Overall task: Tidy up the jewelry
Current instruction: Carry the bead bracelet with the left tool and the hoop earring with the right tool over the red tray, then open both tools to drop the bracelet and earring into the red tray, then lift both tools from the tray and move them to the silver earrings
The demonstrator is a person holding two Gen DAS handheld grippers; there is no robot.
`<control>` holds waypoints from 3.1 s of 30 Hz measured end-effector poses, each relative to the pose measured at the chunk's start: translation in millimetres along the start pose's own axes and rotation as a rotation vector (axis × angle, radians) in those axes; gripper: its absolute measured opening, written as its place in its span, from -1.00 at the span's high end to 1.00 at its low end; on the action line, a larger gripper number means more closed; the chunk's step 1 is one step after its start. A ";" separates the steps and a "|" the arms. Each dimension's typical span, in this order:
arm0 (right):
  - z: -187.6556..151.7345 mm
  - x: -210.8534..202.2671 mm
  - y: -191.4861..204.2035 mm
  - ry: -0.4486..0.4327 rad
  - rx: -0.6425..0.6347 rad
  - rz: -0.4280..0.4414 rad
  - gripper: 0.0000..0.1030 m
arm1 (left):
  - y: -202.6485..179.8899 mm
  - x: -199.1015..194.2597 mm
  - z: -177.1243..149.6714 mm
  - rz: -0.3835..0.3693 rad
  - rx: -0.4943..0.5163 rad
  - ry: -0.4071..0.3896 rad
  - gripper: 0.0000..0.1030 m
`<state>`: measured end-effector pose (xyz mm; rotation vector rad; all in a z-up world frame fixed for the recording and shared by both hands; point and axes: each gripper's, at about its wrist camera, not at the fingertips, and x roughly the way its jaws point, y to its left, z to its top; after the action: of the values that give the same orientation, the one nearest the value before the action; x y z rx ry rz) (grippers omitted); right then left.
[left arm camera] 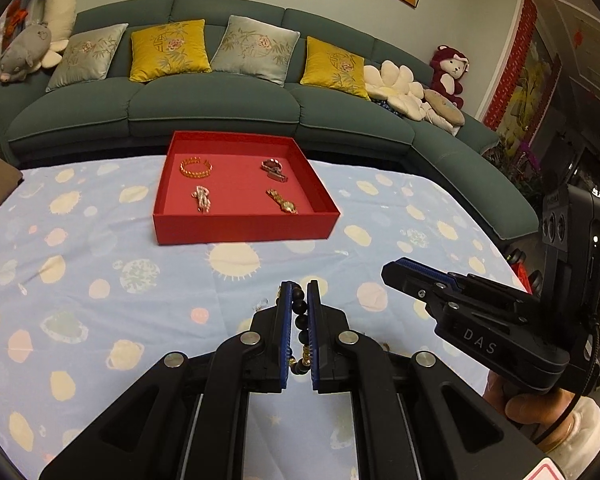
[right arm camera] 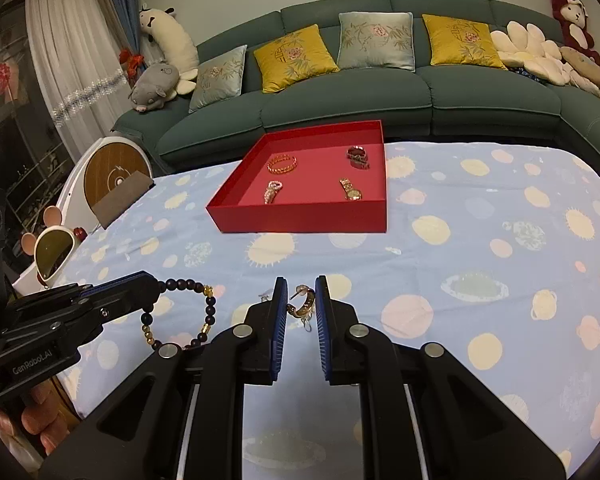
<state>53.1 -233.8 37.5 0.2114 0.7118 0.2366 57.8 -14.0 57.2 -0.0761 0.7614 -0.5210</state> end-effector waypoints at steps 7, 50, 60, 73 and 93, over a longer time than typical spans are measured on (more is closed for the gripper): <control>55.2 3.2 -3.4 -0.054 0.033 0.038 0.74 | 16.9 1.3 72.9 0.050 0.040 -0.078 0.90; 143.2 199.6 -68.6 0.056 0.121 -0.049 -0.01 | 144.3 190.4 151.3 0.192 -0.109 0.022 0.22; 167.3 108.1 -42.8 -0.097 0.060 -0.027 -0.03 | 106.6 106.7 182.9 0.244 -0.099 -0.132 0.20; 76.4 -23.9 -36.2 -0.136 0.024 -0.091 -0.03 | 38.0 19.6 95.1 0.240 -0.048 -0.059 -0.03; -56.9 18.4 -17.5 0.161 -0.100 -0.148 -0.03 | 43.5 60.4 -33.5 0.247 -0.080 0.188 -0.03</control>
<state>31.2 -238.9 -20.5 0.0436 0.8696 0.1481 90.1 -1.0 -16.6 -0.0064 0.9613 -0.2650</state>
